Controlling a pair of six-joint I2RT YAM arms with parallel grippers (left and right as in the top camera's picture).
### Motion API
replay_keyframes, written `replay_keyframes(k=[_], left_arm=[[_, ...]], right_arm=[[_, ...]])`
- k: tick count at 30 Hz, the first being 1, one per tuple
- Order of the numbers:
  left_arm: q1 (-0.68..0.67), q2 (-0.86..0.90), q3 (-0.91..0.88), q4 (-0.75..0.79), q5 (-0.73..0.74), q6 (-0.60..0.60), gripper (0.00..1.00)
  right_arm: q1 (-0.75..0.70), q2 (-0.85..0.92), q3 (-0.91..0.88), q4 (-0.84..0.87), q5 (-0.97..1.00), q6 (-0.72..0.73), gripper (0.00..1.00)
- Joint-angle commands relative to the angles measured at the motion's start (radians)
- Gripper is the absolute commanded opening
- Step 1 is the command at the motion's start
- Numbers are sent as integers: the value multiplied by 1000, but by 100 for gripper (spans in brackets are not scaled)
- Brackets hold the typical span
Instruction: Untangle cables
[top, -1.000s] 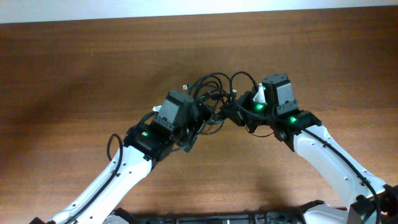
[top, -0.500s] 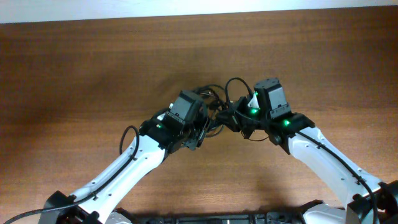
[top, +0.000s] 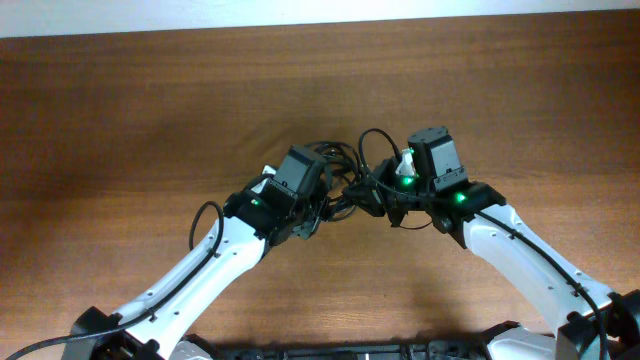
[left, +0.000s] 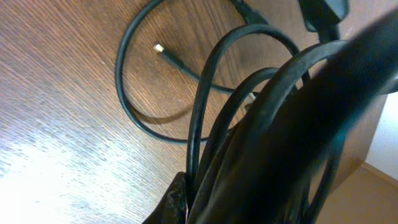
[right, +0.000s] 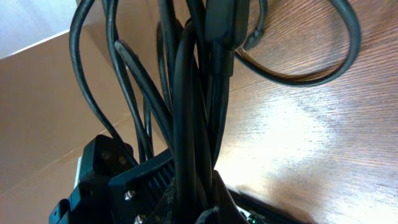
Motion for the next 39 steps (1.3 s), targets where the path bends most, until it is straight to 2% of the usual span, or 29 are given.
replay_keyframes(k=[1, 3, 6, 8, 11, 13, 18, 23, 33, 37, 39], left_arm=[[18, 18, -10, -61, -35, 88, 0], [46, 17, -10, -64, -32, 179, 0], [82, 10, -10, -61, -32, 364, 0], [105, -2, -10, -61, -24, 499, 0], [149, -43, -10, -46, 29, 746, 0], [174, -74, -10, -27, 64, 869, 0], [216, -146, -10, 11, 182, 1181, 0], [216, -151, -10, 10, 246, 1315, 0], [216, -151, -10, 9, 219, 1321, 0], [216, -151, -10, -21, 120, 1321, 0], [216, -151, -10, -14, 121, 1321, 0]], right_arm=[[9, -17, 20, 14, -76, -51, 13], [9, -17, 20, 6, -75, -98, 29], [8, -17, 20, 6, -71, -274, 56], [8, -17, 20, 5, -72, -398, 62], [8, -17, 20, -33, -60, -509, 68], [8, -17, 20, -62, -32, -579, 72], [8, -17, 20, -148, 9, -731, 73], [8, -17, 19, -148, 9, -731, 73], [3, -17, 19, -148, 63, -740, 72], [-101, -45, 31, -230, -51, -960, 72], [-180, -74, 31, -237, -249, -1064, 72]])
